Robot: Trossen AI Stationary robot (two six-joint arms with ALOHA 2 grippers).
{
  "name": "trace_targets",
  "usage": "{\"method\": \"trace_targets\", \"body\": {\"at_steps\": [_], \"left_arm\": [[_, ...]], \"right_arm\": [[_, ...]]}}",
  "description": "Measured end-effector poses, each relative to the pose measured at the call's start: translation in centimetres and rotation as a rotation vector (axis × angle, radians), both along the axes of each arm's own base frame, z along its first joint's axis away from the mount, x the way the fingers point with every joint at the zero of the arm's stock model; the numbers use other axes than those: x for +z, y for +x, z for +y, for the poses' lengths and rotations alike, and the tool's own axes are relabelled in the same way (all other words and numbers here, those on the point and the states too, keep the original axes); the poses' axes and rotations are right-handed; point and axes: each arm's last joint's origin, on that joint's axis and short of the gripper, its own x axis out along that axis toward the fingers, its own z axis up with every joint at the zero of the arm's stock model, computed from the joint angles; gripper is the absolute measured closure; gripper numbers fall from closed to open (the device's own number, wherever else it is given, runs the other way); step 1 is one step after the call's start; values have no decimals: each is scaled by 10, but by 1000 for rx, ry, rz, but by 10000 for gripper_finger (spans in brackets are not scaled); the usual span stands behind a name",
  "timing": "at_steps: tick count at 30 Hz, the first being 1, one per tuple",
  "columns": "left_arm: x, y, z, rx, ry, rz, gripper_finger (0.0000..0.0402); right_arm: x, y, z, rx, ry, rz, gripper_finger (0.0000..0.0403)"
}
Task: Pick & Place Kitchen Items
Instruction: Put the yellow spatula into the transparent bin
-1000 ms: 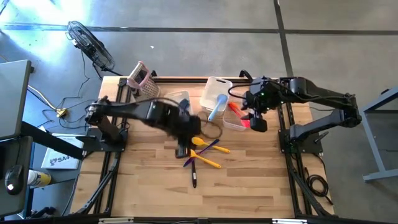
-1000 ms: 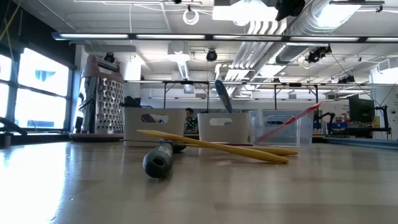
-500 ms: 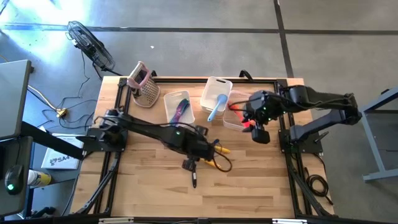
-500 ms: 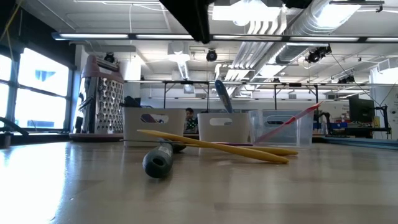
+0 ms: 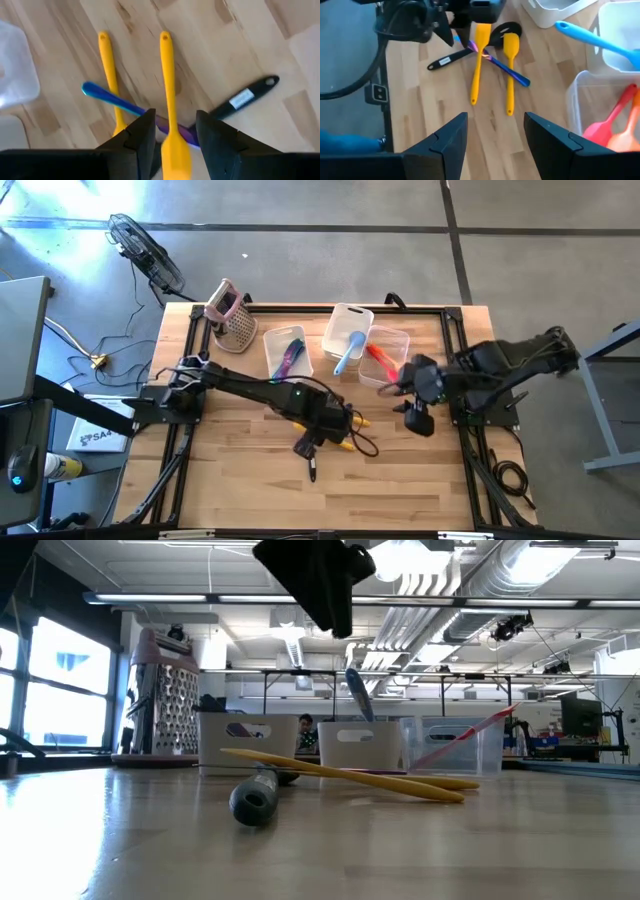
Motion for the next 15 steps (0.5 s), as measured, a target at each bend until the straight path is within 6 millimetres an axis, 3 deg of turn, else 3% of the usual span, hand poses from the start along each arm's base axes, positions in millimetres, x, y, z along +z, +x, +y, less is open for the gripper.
{"method": "trace_targets", "body": {"at_steps": [7,15], "left_arm": [[-31,18,5,36,17,35,268],[-73,34,3,47,65,99,268]], "right_arm": [[1,-10,26,-49,-5,-40,215],[2,-19,41,-96,-34,-91,215]]}}
